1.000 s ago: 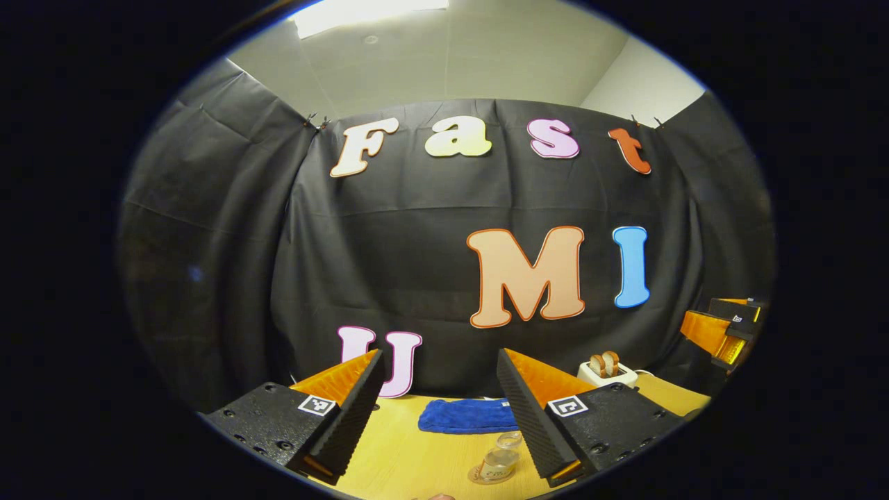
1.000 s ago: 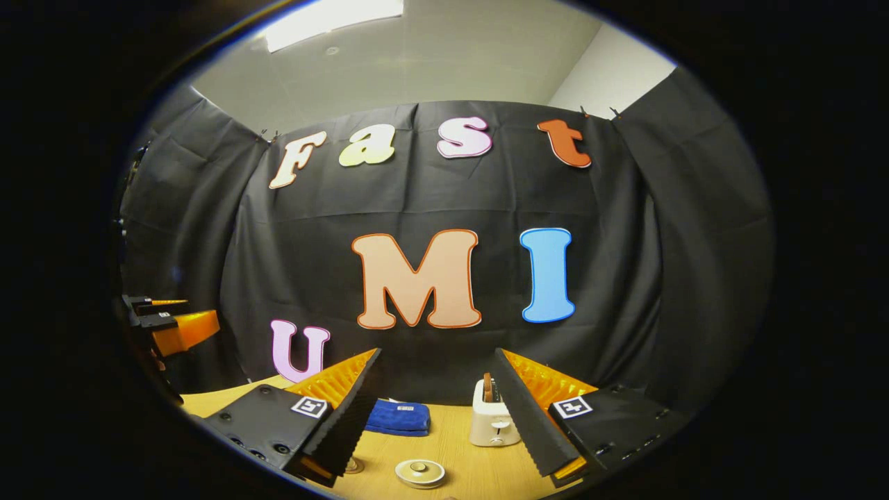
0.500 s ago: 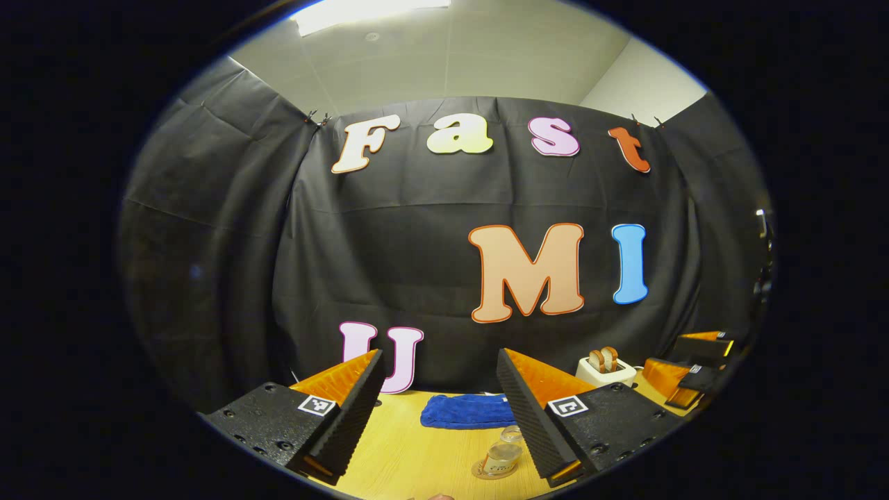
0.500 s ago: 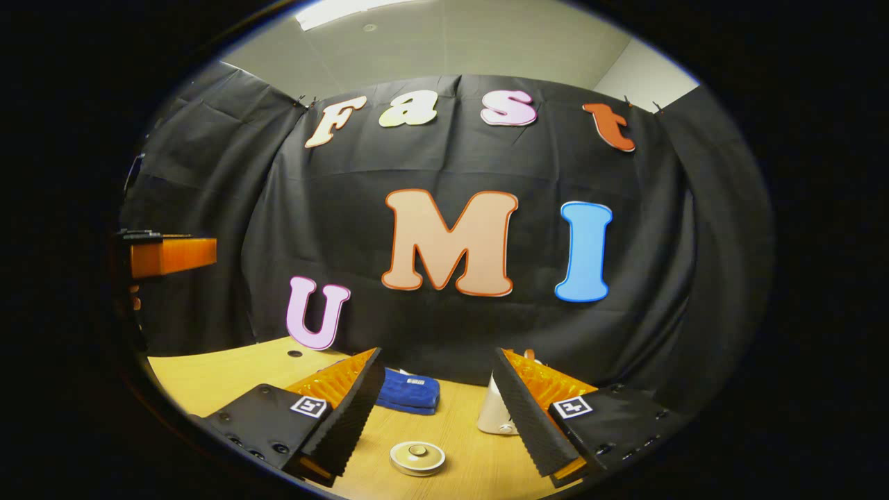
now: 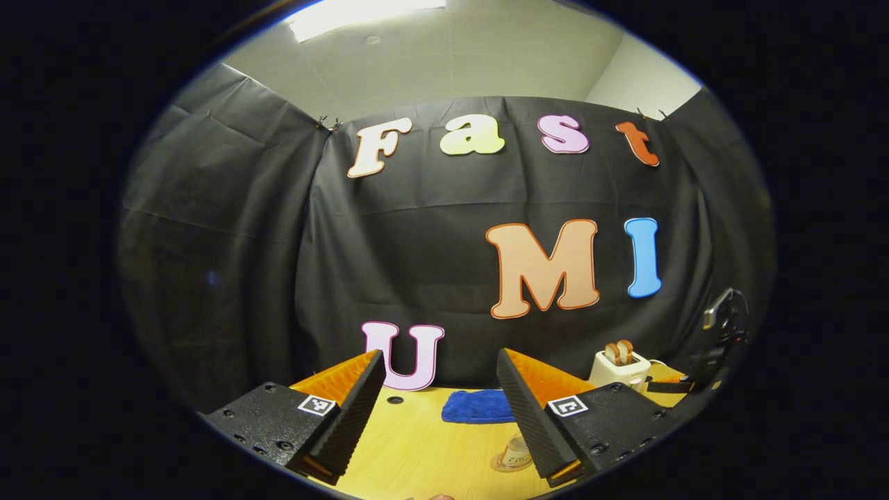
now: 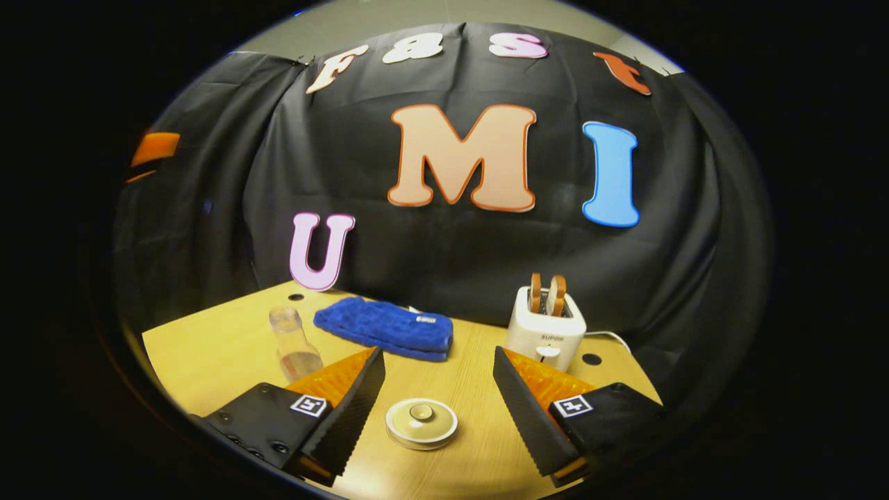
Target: Open the teacup lid with one hand, grasp the water bottle and pour water into the teacup with the other hand; after pouring, place the water bottle on the coaster and then close the teacup lid.
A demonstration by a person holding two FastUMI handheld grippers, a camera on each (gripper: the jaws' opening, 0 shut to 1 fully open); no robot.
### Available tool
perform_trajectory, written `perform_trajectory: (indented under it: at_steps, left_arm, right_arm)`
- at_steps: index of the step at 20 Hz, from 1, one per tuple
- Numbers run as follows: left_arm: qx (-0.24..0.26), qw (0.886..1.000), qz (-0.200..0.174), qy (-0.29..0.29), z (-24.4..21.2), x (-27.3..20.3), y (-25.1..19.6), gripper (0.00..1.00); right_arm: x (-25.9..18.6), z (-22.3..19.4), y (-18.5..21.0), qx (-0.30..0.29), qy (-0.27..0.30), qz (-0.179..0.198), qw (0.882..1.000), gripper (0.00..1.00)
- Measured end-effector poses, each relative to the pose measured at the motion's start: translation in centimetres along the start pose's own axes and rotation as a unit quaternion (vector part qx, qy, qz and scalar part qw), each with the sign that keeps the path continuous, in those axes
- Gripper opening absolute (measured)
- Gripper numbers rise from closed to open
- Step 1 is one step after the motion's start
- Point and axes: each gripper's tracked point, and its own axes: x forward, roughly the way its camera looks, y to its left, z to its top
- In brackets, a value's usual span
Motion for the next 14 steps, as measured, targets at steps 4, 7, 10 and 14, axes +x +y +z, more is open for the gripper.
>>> perform_trajectory:
  at_steps: [4, 7, 10, 14]
  left_arm:
    - [0.003, 1.000, 0.012, 0.007, -0.4, -0.5, 0.3, 0.94]
    - [0.009, 1.000, 0.017, 0.015, -1.0, -0.5, 0.5, 0.94]
    - [0.011, 1.000, 0.021, 0.019, -1.1, -0.6, 0.7, 0.95]
    - [0.016, 0.999, 0.026, 0.023, -1.2, -0.8, 0.9, 0.94]
  right_arm:
    - [2.0, -5.1, 0.5, -0.006, 0.055, 0.010, 0.998, 1.00]
    - [2.6, -7.2, 0.9, -0.004, 0.085, 0.019, 0.996, 0.94]
    - [3.9, -8.2, 1.4, -0.008, 0.092, 0.019, 0.996, 0.99]
    - [4.9, -9.7, 1.9, -0.018, 0.109, 0.018, 0.994, 0.72]
